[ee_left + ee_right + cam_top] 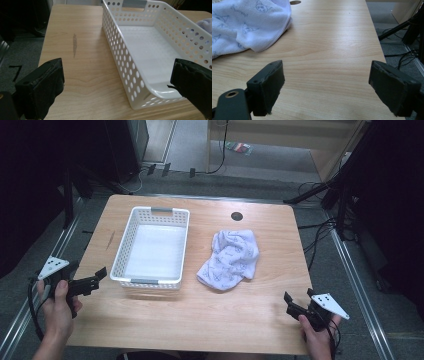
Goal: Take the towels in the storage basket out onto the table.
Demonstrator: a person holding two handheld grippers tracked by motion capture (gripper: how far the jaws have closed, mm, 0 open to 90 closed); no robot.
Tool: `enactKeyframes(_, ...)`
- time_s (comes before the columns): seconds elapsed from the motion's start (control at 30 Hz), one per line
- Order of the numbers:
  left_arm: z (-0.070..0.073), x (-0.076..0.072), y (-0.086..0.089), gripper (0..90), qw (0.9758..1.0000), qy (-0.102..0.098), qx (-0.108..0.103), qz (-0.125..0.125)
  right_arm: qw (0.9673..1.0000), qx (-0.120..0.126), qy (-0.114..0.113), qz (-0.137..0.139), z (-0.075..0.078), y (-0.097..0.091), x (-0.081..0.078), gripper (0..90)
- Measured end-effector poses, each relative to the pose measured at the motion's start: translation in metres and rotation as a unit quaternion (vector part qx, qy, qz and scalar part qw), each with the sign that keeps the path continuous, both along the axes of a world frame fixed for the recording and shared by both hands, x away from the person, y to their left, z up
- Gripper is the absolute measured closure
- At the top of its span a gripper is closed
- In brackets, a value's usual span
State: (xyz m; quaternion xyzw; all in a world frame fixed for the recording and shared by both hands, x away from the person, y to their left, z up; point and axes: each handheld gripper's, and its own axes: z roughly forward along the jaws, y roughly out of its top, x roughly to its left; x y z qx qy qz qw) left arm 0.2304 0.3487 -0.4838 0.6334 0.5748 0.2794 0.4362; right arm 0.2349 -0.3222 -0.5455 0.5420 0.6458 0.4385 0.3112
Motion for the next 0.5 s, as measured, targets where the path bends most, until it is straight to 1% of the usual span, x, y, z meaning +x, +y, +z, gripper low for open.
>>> enactKeyframes(0.03,-0.002,-0.002,0.002,0.0,1.0,0.001,0.001,0.002,1.0,0.0,0.0,0.0,0.0,0.0,0.0,13.4)
enactKeyframes(0.07,-0.005,-0.003,0.003,0.0,1.0,-0.002,-0.002,0.002,1.0,-0.001,0.001,0.001,0.0,0.0,0.0,13.4)
enactKeyframes(0.17,-0.012,-0.007,0.008,0.0,1.0,0.002,-0.001,0.006,1.0,-0.005,-0.002,0.003,0.0,0.0,0.0,13.4)
enactKeyframes(0.27,-0.021,-0.01,0.013,0.0,0.9998,0.013,0.002,0.014,1.0,-0.002,0.0,0.0,0.0,0.0,0.0,13.5)
enactKeyframes(0.33,-0.028,-0.011,0.016,0.0,0.9997,0.017,0.001,0.019,1.0,-0.004,-0.002,0.002,0.0,0.0,0.0,13.4)
enactKeyframes(0.5,-0.042,-0.017,0.026,0.0,0.999,0.03,-0.004,0.032,1.0,-0.006,-0.002,0.001,0.0,0.0,0.0,13.4)
